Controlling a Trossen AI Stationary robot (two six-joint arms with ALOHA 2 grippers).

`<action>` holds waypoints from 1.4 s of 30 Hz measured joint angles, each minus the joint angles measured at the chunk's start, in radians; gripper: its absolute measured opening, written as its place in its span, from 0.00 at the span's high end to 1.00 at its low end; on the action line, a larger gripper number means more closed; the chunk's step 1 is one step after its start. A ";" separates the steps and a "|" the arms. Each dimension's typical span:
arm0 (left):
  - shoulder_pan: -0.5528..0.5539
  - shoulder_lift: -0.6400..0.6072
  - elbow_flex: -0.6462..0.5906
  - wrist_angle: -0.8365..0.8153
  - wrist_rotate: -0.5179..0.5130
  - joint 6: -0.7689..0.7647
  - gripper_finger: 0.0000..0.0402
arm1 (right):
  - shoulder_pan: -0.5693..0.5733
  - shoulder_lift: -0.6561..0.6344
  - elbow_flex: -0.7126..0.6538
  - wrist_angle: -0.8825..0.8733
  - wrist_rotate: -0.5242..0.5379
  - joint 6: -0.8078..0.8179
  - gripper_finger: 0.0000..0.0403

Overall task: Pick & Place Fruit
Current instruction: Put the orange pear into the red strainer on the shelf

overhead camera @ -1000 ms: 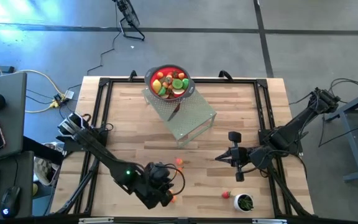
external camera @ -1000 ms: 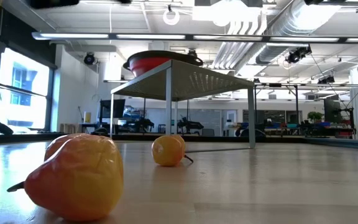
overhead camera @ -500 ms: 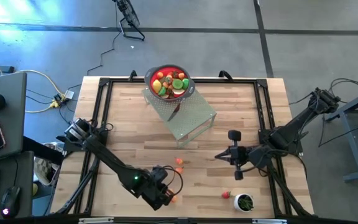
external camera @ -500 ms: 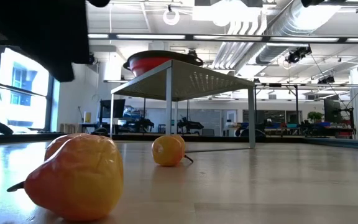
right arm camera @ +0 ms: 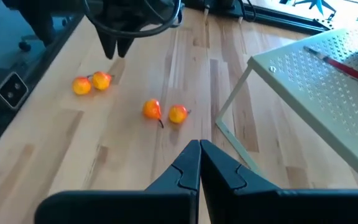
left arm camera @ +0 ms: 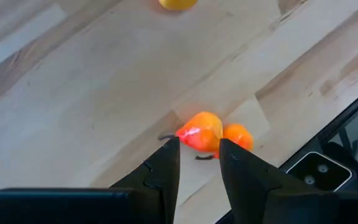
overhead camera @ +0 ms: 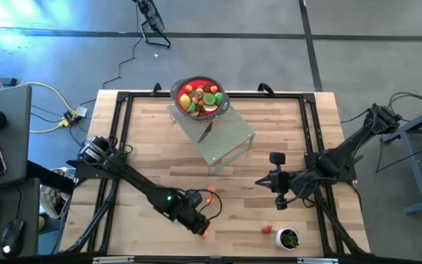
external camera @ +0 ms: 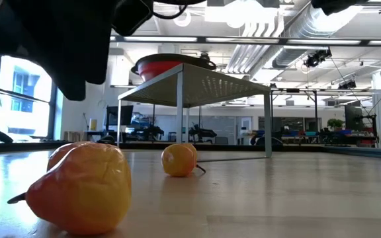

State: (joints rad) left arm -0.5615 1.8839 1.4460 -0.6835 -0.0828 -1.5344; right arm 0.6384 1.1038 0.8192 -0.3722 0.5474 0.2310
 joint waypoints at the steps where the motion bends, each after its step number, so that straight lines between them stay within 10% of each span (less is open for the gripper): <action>1: 0.003 0.000 0.000 0.000 0.007 0.011 0.73 | 0.000 0.000 0.000 -0.007 0.000 0.000 0.99; 28: 0.006 0.000 0.000 0.000 0.011 0.181 0.73 | 0.000 -0.004 0.000 -0.050 0.004 -0.075 0.99; 42: 0.006 0.000 0.000 0.001 -0.041 0.256 0.73 | -0.006 -0.305 0.000 -0.189 -0.039 -0.105 0.99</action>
State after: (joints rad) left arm -0.5558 1.8839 1.4456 -0.6823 -0.1240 -1.2788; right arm 0.6325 0.7992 0.8196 -0.5616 0.5087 0.1262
